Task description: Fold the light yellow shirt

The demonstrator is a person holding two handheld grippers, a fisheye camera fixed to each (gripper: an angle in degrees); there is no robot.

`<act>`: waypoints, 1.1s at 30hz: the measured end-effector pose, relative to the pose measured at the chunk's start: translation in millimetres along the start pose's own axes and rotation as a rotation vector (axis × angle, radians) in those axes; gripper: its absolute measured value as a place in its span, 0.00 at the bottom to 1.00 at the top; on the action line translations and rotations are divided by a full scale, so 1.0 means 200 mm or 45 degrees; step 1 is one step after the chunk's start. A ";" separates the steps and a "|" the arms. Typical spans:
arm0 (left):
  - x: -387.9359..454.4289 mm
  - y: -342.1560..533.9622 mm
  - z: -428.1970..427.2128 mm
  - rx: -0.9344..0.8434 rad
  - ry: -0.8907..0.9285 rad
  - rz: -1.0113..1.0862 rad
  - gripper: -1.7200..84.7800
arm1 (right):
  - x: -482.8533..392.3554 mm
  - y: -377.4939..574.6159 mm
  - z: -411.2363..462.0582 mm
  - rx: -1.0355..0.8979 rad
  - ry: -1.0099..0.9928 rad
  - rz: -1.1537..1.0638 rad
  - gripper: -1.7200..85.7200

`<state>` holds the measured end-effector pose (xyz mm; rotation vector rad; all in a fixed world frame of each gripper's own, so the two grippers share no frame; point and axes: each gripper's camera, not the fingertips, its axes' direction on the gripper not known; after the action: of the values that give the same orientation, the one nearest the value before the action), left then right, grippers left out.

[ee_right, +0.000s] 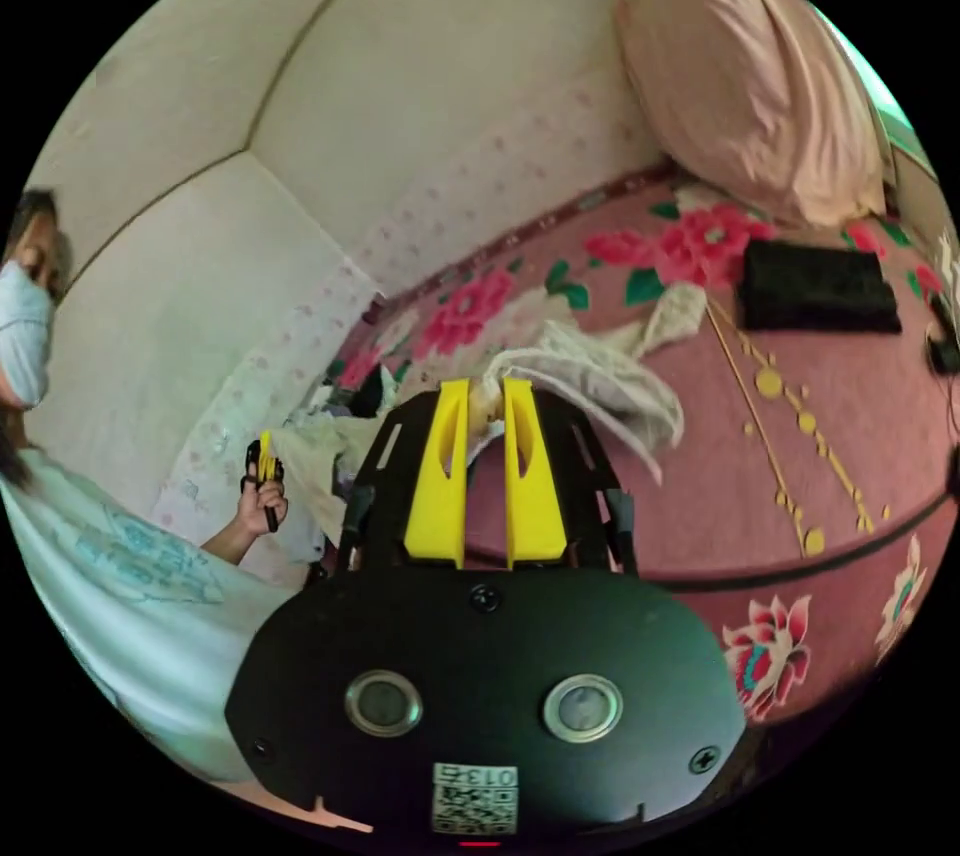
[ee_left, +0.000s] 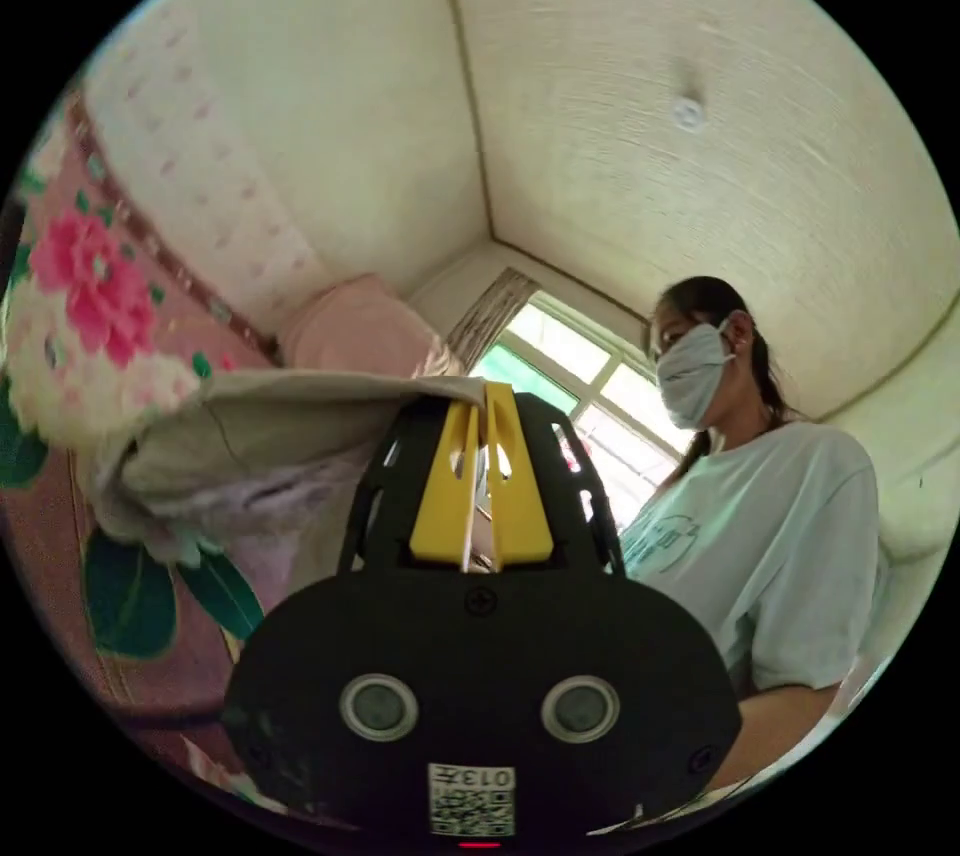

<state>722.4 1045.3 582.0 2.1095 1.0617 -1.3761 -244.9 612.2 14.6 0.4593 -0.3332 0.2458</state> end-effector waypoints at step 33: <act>1.53 -1.40 0.69 -0.039 -0.098 0.978 0.02 | -1.49 -1.57 -1.00 0.727 0.199 -0.942 0.09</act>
<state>491.7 1242.2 265.4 2.0793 0.1746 -1.0214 -370.8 387.5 -386.0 1.0829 0.0837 -0.3582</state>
